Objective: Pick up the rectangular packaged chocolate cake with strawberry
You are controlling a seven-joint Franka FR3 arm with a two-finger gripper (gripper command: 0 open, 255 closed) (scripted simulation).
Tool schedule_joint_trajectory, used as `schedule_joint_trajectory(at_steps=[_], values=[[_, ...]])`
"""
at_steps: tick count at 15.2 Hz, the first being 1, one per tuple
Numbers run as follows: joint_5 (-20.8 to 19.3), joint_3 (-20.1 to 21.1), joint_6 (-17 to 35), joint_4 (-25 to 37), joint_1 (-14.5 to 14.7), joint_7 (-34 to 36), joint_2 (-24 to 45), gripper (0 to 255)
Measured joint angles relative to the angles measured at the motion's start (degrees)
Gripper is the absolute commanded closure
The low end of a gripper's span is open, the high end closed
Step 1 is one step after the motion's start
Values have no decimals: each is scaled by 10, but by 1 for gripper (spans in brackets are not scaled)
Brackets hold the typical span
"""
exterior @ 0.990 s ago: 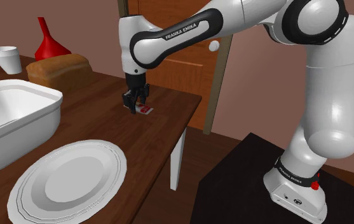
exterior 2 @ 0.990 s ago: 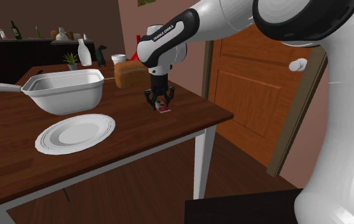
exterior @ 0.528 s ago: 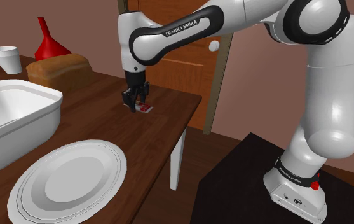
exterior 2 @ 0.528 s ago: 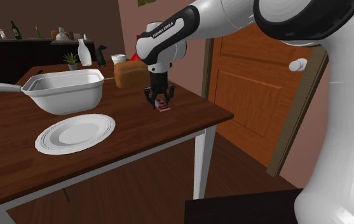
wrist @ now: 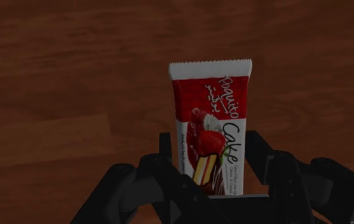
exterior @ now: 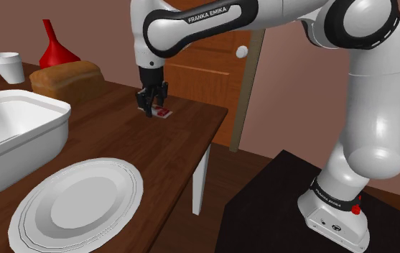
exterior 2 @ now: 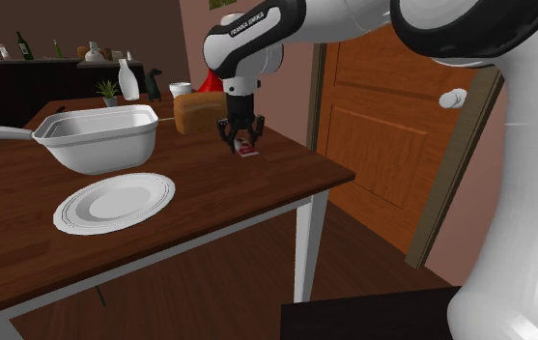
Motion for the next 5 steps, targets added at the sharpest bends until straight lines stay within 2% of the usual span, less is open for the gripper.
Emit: schedule_joint_trajectory(at_steps=[5], values=[[3,1,-32,27,0,-3,-6,255]])
